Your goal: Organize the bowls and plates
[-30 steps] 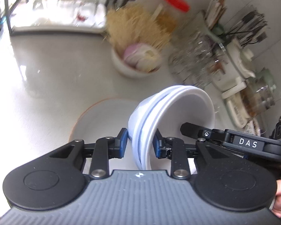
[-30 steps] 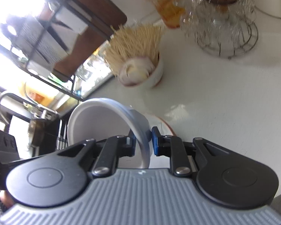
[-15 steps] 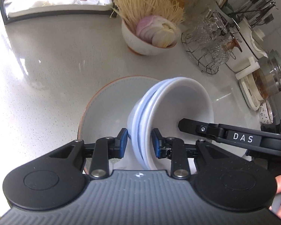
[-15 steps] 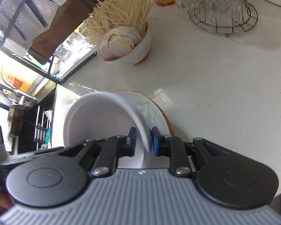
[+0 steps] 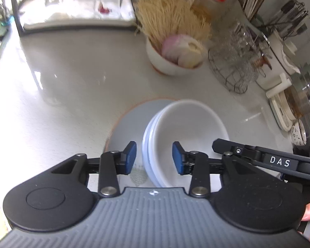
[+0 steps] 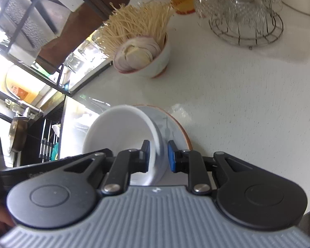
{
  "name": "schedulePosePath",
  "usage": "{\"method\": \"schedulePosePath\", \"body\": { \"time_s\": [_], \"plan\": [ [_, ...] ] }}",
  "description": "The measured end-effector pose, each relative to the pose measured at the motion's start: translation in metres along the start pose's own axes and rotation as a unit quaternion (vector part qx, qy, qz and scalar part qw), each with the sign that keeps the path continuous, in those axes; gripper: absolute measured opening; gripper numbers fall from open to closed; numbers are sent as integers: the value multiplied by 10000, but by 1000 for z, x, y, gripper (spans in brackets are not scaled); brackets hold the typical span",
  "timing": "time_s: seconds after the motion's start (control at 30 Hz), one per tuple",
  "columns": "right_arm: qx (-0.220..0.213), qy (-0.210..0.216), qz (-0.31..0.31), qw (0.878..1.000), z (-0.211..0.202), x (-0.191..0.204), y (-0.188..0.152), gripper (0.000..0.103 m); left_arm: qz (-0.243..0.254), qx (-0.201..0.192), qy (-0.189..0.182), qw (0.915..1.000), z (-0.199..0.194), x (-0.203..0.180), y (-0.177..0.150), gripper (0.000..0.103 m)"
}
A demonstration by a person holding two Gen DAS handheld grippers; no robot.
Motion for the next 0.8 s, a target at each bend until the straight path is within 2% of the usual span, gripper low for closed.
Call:
{"method": "schedulePosePath", "body": {
  "time_s": [0.23, 0.33, 0.6, 0.8],
  "plan": [
    [-313, 135, -122, 9993, -31, -4, -1, 23, 99, -390, 85, 9992, -42, -12, 7, 46],
    [-540, 80, -190, 9983, -53, -7, -4, 23, 257, -669, 273, 9971, -66, -29, 5, 46],
    [-1285, 245, -508, 9901, -132, -8, -5, 23, 529, -1240, 325, 9903, -133, -92, -21, 46],
    [-1868, 423, -990, 9765, -198, -6, -8, 23, 770, -1714, 355, 9815, -183, -143, -46, 46]
  ]
}}
Point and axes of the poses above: each gripper's, at about its wrist camera, not at the fingertips, and z roughly the way its jaws point, x to its left, y to its top, the point moved 1 cm from there along z, roughly the way its jaws point, and after that the axes turned 12 degrees about -x, right-handed, at the moved point
